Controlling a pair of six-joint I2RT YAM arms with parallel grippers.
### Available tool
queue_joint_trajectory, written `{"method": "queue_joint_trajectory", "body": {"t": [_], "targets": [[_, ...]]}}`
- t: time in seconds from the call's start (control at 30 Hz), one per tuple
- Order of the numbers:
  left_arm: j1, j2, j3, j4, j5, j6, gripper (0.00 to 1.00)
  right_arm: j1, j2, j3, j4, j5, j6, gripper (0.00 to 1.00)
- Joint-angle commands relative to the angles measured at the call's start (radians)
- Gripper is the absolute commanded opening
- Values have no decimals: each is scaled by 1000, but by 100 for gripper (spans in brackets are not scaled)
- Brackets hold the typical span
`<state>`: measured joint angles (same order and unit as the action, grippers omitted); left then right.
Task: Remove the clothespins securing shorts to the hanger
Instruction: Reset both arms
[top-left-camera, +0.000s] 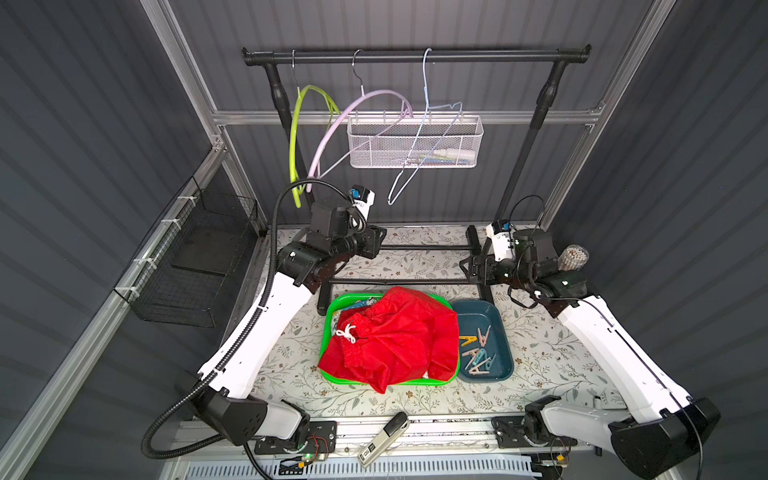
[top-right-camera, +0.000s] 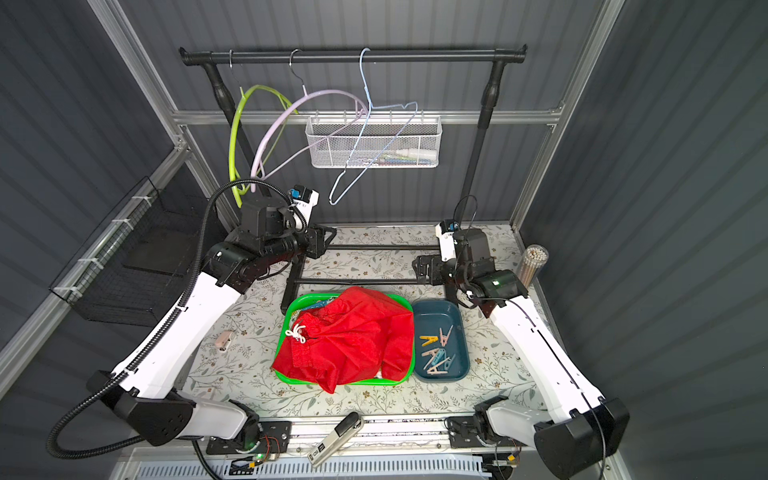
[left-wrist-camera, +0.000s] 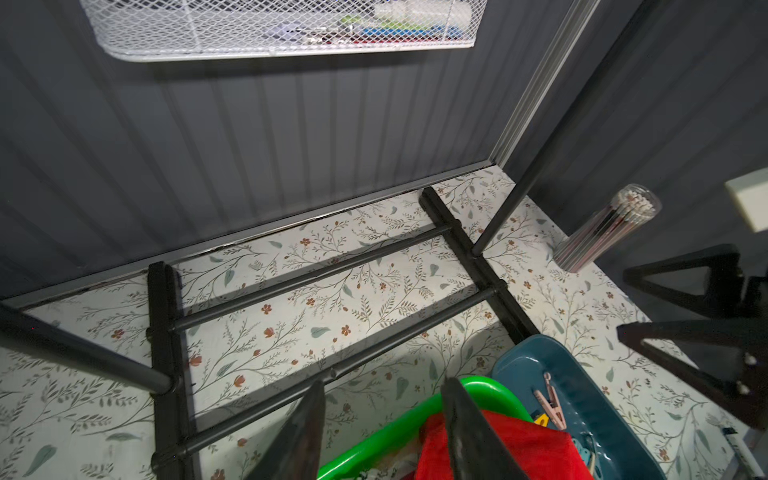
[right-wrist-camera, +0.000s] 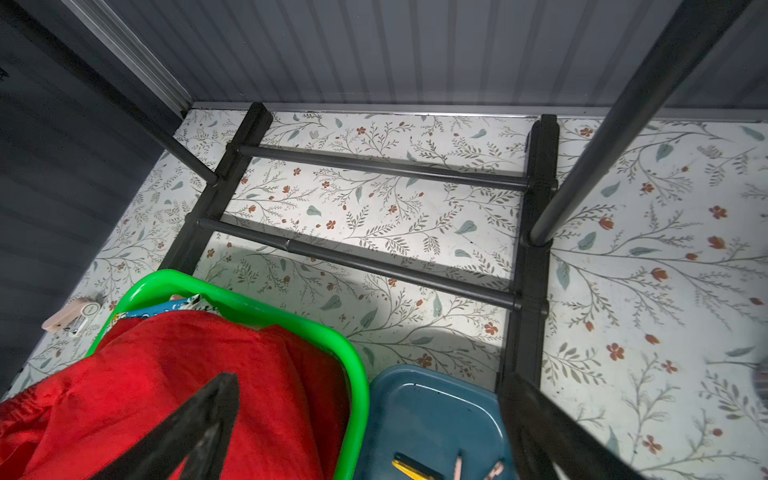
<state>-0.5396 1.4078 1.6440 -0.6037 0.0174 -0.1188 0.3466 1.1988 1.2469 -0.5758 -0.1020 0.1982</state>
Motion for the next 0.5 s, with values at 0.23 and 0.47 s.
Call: {"method": "queue_joint_trajectory", "body": {"t": [0.23, 0.47], "targets": [[3, -66, -111, 2, -173, 47, 53, -11, -10, 5, 7, 139, -55, 99], [22, -29, -151, 1, -267, 62, 67, -86, -20, -33, 65, 139, -66, 99]]}}
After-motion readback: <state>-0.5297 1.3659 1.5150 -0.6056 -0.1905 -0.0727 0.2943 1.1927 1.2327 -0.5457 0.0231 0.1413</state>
